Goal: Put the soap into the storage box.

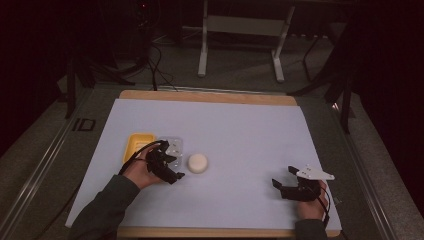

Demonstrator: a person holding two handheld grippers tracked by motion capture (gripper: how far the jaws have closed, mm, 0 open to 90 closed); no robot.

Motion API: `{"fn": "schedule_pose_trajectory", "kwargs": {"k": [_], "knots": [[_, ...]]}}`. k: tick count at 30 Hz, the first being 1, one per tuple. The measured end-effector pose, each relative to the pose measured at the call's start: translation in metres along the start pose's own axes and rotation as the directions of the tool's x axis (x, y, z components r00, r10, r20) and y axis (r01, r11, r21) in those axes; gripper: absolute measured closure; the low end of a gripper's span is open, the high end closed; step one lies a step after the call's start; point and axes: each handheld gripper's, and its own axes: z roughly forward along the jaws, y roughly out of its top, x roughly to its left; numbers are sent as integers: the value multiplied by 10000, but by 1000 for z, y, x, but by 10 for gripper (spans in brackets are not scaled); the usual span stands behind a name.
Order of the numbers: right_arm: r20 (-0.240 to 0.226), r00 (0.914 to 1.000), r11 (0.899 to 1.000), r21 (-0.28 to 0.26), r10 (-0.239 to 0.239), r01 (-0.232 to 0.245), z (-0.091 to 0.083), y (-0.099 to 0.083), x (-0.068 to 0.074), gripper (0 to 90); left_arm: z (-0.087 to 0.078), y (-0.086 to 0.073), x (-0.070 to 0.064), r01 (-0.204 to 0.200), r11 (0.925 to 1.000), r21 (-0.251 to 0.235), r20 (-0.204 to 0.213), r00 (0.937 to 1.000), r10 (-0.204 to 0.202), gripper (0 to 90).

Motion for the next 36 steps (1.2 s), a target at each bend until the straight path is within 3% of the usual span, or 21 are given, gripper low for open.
{"fn": "schedule_pose_trajectory", "kwargs": {"k": [36], "knots": [[-27, 10000, 10000, 1, 7, -7, 0, 0, 0, 152, 15, 18, 4, -218, 9992, 336, 330, 9992, 206, 214]]}}
